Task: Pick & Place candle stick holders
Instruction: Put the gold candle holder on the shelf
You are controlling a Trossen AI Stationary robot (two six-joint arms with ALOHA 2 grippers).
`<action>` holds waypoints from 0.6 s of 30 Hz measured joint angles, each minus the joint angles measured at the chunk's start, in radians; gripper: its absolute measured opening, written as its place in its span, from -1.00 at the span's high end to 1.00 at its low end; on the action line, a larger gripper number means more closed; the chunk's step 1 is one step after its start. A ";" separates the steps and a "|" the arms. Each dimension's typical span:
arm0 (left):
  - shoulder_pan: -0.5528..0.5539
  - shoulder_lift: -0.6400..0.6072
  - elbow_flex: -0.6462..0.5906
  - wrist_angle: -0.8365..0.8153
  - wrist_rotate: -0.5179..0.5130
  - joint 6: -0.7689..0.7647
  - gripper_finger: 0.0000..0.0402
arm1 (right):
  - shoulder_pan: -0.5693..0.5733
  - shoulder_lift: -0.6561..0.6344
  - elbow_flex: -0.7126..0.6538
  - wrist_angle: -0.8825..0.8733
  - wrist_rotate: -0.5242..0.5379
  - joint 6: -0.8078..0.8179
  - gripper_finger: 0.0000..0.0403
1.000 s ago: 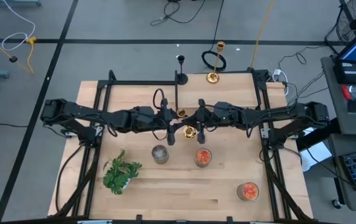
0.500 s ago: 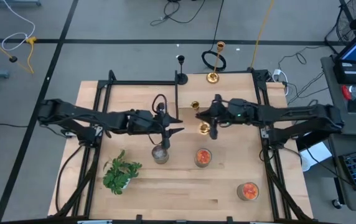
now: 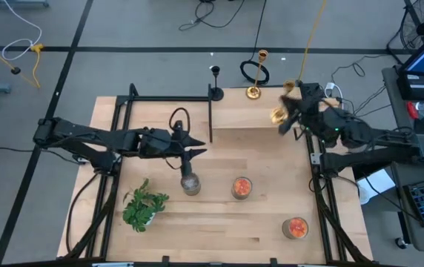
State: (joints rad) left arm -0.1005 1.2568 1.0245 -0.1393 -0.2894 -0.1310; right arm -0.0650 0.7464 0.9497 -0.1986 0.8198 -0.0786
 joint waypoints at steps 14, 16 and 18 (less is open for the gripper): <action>0.001 -0.101 0.000 -0.001 -0.046 0.057 0.52 | -0.298 0.016 -0.001 0.165 -0.019 -0.111 0.93; 0.001 -0.101 0.000 -0.015 -0.046 0.058 0.52 | -0.364 0.025 -0.021 0.177 -0.067 -0.075 0.93; 0.001 -0.100 0.000 -0.033 -0.046 0.058 0.52 | -0.429 0.034 -0.058 0.185 -0.109 -0.046 0.93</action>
State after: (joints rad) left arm -0.0998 1.1564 1.0247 -0.1722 -0.3353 -0.0733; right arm -0.4944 0.7804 0.8920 -0.0135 0.7106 -0.1244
